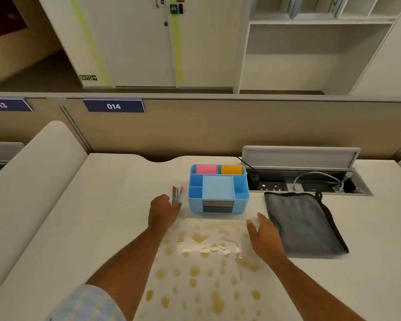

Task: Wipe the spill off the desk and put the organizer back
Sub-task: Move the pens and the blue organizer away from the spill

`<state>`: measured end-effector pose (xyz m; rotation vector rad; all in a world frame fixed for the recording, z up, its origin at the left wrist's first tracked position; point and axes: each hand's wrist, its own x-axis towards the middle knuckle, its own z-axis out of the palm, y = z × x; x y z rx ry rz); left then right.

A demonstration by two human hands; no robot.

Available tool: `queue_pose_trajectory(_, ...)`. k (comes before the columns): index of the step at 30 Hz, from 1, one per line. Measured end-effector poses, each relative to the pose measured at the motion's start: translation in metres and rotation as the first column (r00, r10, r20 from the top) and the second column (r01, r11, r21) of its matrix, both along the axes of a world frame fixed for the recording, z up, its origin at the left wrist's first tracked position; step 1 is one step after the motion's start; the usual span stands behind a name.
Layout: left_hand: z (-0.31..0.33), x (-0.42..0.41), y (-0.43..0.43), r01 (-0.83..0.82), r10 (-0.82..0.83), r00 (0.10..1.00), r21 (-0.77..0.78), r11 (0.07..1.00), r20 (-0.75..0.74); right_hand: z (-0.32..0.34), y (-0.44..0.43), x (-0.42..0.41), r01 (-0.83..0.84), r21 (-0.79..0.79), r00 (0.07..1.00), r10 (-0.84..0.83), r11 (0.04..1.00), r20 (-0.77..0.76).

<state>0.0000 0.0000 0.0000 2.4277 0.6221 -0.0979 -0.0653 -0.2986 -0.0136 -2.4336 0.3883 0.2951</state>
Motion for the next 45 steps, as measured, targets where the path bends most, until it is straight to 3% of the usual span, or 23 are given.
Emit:
queue_pose_trajectory(5,0.0,0.012,-0.009,-0.024,0.028,0.997,0.062,0.998,-0.073,-0.001,-0.002,0.001,0.009,0.007,1.0,-0.009,1.0,-0.019)
queue_pose_trajectory(8,0.001,0.015,-0.011,-0.049,0.058,0.996,0.127,0.991,-0.064,-0.003,-0.003,0.001,-0.004,0.015,1.0,0.004,1.0,0.0)
queue_pose_trajectory(13,0.001,0.013,-0.004,-0.118,0.122,0.992,0.105,0.987,-0.031,-0.004,-0.006,-0.002,-0.015,0.005,1.0,0.015,1.0,0.023)
queue_pose_trajectory(21,0.001,-0.046,0.058,-0.113,0.089,0.972,0.099,0.989,0.218,-0.003,-0.009,-0.001,-0.036,-0.01,0.999,0.037,0.999,0.02)
queue_pose_trajectory(27,-0.007,-0.12,0.121,-0.234,0.198,0.928,0.079,0.969,0.316,-0.006,-0.007,-0.002,-0.063,-0.046,0.996,0.066,0.997,0.061)
queue_pose_trajectory(34,-0.019,-0.198,0.177,-0.311,0.25,0.925,0.19,0.931,0.288,-0.004,-0.004,-0.002,-0.066,-0.075,0.995,0.071,0.995,0.067)
queue_pose_trajectory(45,-0.035,-0.234,0.188,-0.396,0.346,0.91,0.23,0.889,0.23,-0.003,-0.003,-0.002,-0.073,-0.11,0.996,0.079,0.991,0.047)
